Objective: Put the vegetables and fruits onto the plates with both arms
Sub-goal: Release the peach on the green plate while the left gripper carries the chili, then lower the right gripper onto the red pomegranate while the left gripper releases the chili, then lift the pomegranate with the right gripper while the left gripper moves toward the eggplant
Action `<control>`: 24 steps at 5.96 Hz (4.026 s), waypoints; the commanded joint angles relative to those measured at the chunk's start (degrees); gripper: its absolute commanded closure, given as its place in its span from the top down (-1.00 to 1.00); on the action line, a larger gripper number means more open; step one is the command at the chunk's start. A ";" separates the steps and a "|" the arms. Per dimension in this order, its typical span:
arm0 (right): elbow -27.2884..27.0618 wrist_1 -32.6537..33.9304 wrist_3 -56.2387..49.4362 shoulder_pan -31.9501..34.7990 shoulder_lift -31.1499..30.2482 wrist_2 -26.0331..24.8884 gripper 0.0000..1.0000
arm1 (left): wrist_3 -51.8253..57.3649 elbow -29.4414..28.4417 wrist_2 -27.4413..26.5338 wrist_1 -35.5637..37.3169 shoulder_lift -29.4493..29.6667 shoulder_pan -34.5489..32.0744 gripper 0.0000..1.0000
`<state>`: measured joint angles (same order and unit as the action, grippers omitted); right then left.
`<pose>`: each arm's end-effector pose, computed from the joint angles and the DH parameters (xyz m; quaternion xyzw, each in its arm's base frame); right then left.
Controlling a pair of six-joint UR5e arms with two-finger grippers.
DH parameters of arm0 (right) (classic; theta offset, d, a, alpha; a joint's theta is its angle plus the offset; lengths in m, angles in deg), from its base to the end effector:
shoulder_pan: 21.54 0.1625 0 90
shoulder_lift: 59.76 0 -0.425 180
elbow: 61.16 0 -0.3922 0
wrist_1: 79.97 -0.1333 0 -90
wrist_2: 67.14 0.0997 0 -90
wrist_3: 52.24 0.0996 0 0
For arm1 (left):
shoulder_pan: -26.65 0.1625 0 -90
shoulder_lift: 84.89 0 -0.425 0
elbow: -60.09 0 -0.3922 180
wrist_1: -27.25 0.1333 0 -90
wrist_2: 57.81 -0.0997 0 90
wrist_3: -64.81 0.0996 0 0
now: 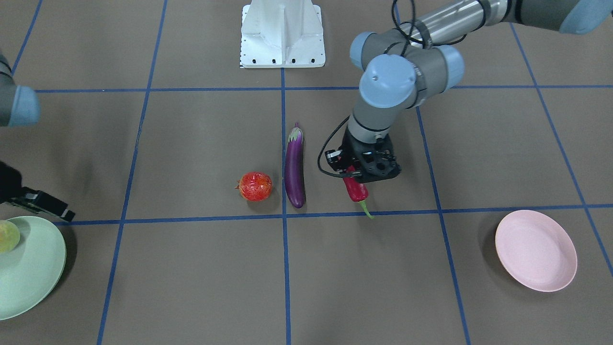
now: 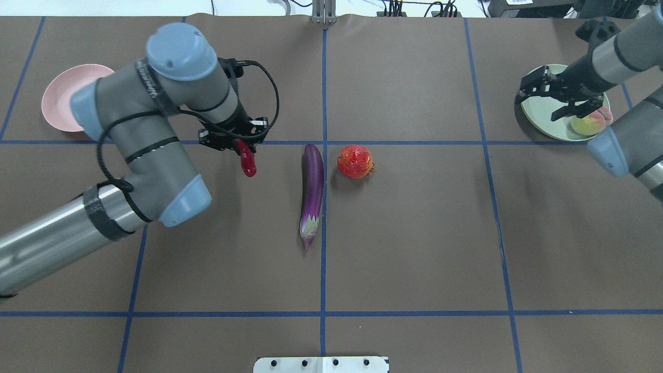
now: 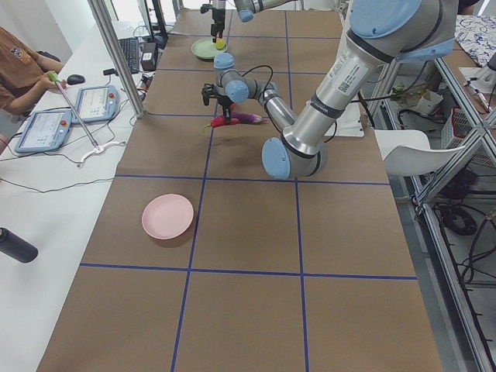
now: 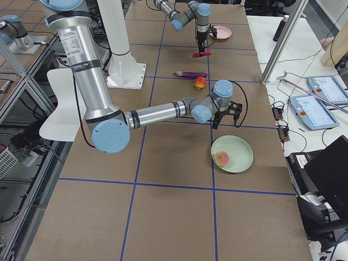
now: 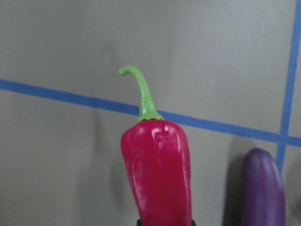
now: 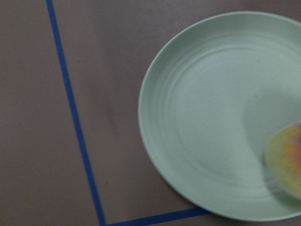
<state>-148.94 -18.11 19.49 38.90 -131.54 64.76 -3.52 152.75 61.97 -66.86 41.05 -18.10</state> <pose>-0.2542 -0.5836 0.4419 -0.0337 -0.4814 0.1860 0.8558 0.4295 -0.5438 0.2578 -0.0075 0.4255 -0.0884 0.9006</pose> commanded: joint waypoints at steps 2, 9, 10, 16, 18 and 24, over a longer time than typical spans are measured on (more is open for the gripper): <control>-6.51 0.01 24.36 -17.48 5.22 -14.84 1.00 | 10.37 -3.13 4.32 -0.02 -10.78 -15.32 -1.00; -0.94 0.63 37.91 -25.72 16.12 -25.28 1.00 | 19.90 -38.43 3.88 -10.82 -0.17 -25.56 0.99; 0.23 1.67 38.83 -25.99 16.76 -24.68 1.00 | 19.63 -38.43 3.97 -11.00 -0.08 -25.56 1.00; 1.12 11.26 38.57 -27.04 20.81 -26.60 1.00 | 19.46 -37.82 3.79 -11.80 -0.34 -25.21 1.00; 1.47 11.35 38.31 -27.31 20.81 -27.40 1.00 | 19.46 -37.03 3.71 -11.80 -0.69 -25.12 1.00; 5.51 7.68 38.66 -27.48 21.86 -27.40 1.00 | 12.30 -32.83 3.70 -11.27 -0.17 -23.99 1.00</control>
<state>-144.12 -8.83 57.96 11.37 -109.46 37.32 11.95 118.57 65.60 -78.42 40.52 -42.76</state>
